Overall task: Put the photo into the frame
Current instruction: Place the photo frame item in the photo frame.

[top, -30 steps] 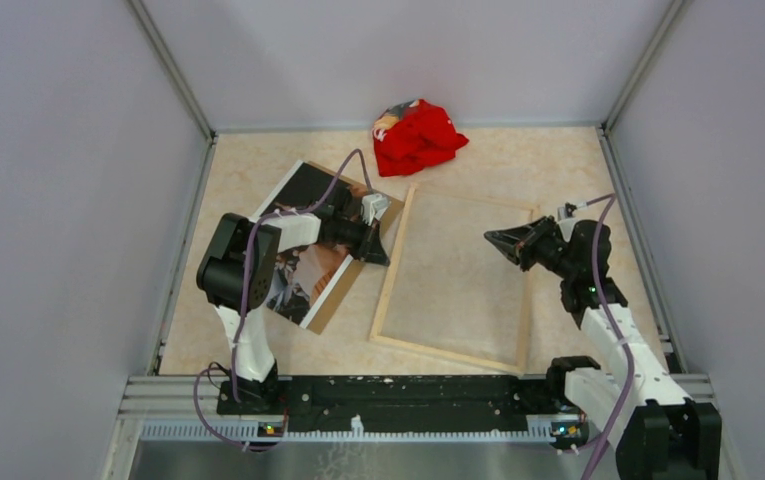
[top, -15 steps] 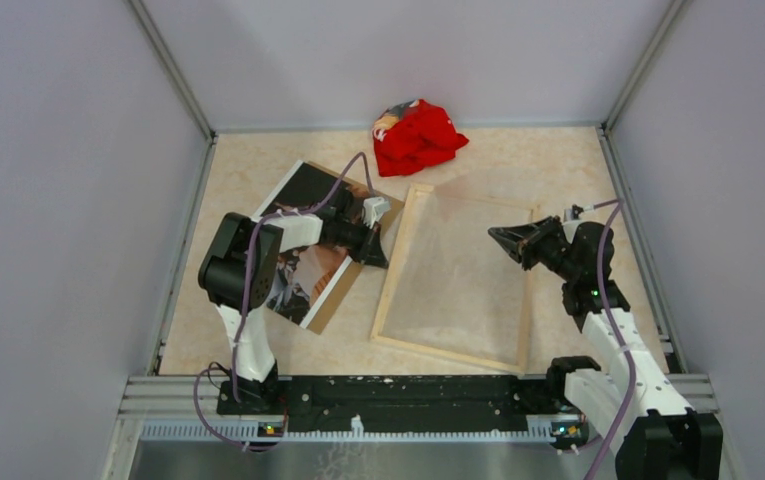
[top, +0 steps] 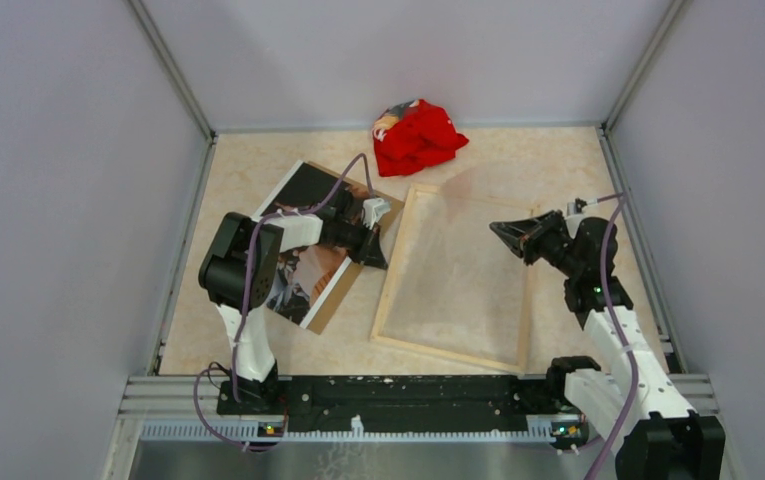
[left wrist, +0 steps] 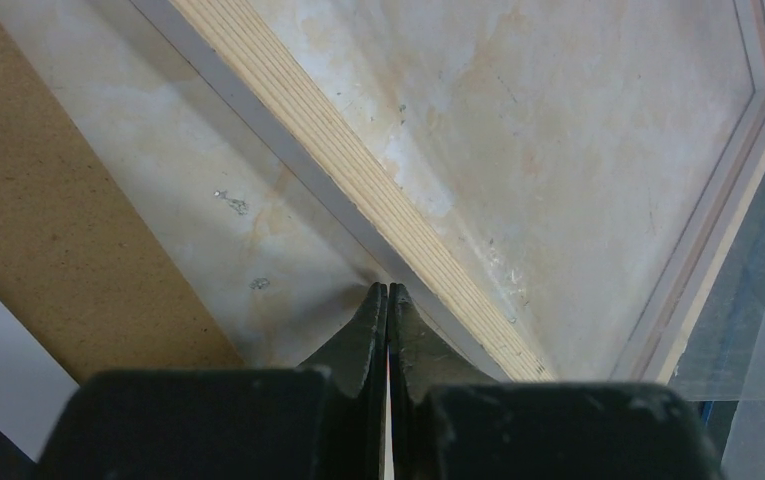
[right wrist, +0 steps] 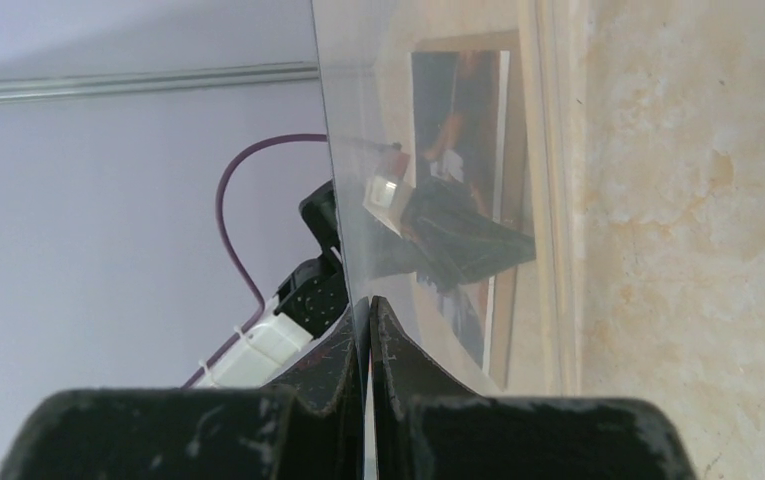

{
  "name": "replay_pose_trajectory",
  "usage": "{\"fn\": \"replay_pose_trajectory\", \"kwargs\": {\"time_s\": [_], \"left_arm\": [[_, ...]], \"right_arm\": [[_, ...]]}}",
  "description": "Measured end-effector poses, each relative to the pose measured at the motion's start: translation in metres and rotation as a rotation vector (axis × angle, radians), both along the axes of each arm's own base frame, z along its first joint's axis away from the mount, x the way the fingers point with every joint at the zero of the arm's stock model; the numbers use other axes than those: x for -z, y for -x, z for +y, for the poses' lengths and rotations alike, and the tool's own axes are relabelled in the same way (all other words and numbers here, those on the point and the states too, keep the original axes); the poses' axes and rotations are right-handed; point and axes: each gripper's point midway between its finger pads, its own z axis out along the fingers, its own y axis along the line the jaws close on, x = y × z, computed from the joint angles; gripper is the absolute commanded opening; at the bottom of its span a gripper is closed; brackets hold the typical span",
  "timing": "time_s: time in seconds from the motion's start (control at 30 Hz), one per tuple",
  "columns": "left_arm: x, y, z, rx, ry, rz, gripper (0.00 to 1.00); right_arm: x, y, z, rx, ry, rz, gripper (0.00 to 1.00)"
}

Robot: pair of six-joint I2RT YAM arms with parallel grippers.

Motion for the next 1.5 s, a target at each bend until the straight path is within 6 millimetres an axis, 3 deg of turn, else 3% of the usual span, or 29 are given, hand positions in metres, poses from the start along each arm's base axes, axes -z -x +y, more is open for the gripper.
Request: {"fn": "replay_pose_trajectory", "kwargs": {"time_s": [0.23,0.53,1.5], "left_arm": [[0.001,0.001,0.001,0.000,-0.007,0.005,0.02],[-0.001,0.000,0.001,0.000,-0.009,0.010,0.03],[-0.005,-0.001,0.001,-0.001,-0.015,0.016,0.01]], "right_arm": [[-0.028,-0.005,-0.002,0.004,0.032,-0.093,0.00],[-0.032,-0.002,0.002,-0.024,0.027,-0.116,0.00],[-0.004,0.007,0.014,-0.137,0.037,-0.072,0.00]]}}
